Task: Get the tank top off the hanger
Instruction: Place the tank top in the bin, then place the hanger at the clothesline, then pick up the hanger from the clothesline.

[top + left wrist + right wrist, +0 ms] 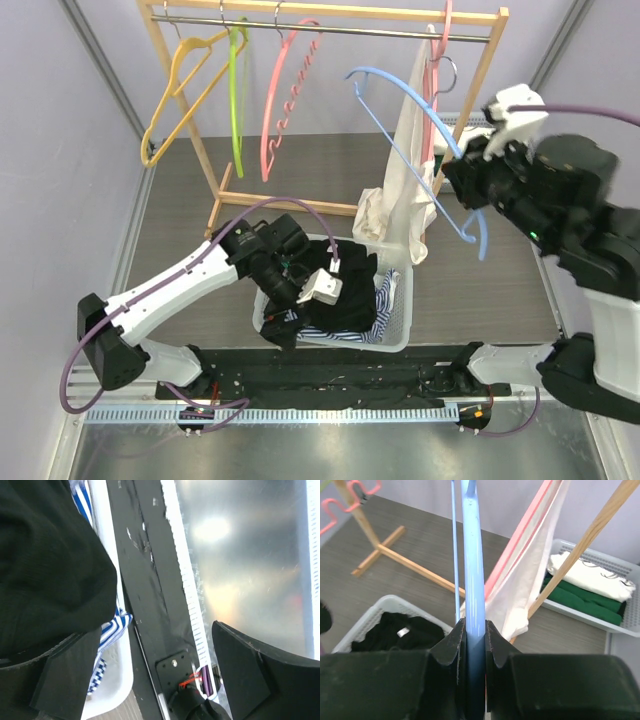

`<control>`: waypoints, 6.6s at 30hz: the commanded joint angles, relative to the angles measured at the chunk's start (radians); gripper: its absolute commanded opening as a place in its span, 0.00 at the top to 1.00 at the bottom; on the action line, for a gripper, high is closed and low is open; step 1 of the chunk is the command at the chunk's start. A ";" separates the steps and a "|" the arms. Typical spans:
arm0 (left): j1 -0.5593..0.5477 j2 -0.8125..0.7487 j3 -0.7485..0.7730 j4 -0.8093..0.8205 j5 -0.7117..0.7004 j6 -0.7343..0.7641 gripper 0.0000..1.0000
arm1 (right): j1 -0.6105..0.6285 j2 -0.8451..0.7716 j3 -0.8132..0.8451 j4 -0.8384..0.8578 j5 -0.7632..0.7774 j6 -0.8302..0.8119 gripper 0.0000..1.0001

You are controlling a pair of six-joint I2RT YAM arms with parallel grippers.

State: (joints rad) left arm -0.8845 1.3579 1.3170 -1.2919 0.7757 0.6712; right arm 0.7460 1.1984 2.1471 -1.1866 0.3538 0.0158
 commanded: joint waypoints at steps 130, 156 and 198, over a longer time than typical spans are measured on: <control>0.016 -0.298 0.139 0.167 -0.788 -0.055 0.00 | -0.155 0.153 -0.150 0.407 0.292 0.041 0.10; 0.044 -0.307 0.137 0.172 -0.750 -0.074 0.00 | -0.181 0.116 -0.248 0.564 0.136 -0.011 0.99; 0.068 -0.341 0.105 0.178 -0.736 -0.075 0.00 | -0.180 0.104 -0.122 0.114 0.163 0.162 0.21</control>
State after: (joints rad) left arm -0.8215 1.0233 1.4162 -1.1545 0.0235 0.6056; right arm 0.5671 1.3079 2.0193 -1.0611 0.5472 0.1440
